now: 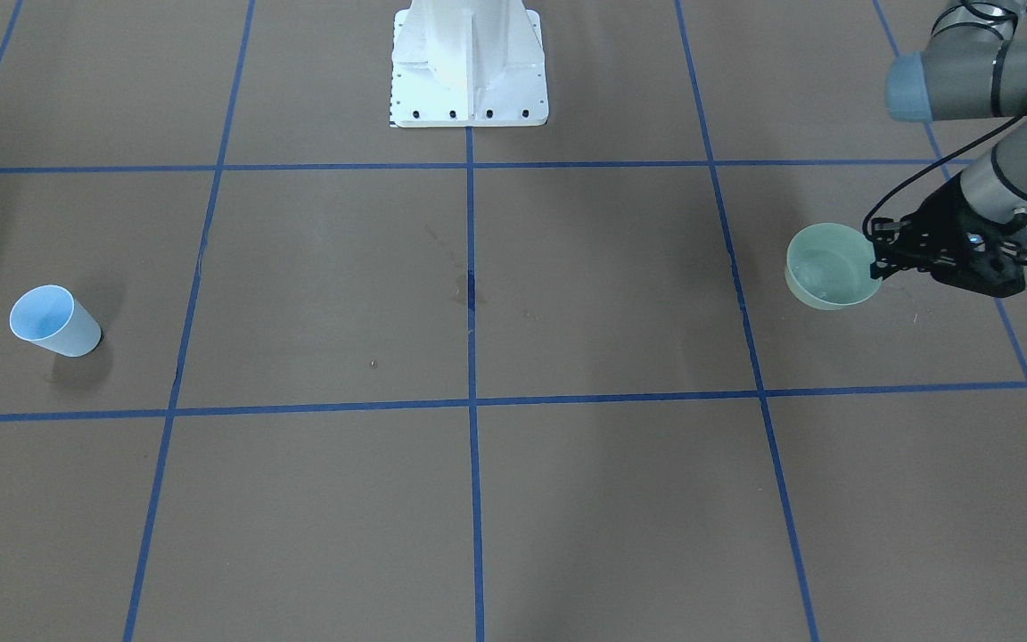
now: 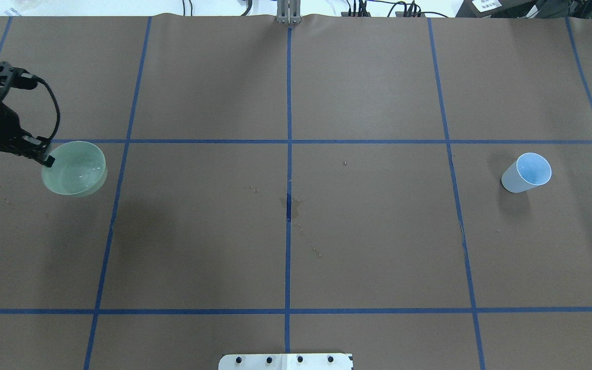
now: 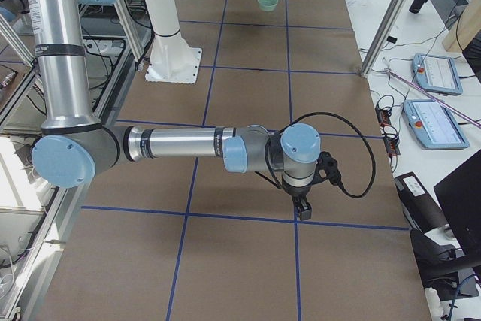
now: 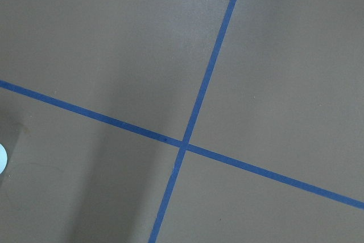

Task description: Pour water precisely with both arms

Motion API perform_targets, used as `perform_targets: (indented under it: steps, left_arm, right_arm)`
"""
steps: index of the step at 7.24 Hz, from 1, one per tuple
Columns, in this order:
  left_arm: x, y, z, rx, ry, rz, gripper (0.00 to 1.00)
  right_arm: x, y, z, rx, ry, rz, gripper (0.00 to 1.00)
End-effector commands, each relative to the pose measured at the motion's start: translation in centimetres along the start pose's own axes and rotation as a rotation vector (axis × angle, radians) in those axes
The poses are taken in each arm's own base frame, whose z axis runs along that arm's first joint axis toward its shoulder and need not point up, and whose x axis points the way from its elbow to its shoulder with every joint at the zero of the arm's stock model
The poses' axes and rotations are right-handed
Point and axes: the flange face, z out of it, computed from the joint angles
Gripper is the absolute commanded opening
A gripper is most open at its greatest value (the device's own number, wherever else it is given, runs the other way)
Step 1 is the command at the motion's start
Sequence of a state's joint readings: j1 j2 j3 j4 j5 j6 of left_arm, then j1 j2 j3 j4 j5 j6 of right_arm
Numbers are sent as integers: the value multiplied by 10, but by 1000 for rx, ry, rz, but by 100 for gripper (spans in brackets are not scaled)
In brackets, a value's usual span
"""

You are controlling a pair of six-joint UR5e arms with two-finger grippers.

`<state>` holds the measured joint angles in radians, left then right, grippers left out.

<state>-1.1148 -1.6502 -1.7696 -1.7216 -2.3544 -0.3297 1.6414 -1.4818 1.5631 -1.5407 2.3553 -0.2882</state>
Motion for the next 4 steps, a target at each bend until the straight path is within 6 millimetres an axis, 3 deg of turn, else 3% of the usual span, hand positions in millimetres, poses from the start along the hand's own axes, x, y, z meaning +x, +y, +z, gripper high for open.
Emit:
perform_targets:
  steps: [1, 2, 4]
  left_arm:
    - [-80, 28, 0, -24, -3, 62, 0]
    - [-98, 33, 6, -39, -7, 67, 0]
    - [-107, 35, 17, -62, 10, 43, 0]
  right_arm:
    - [0, 0, 0, 1, -1, -1, 100]
    - [0, 0, 0, 1, -1, -1, 100]
    - [-1, 0, -1, 2, 0, -2, 100]
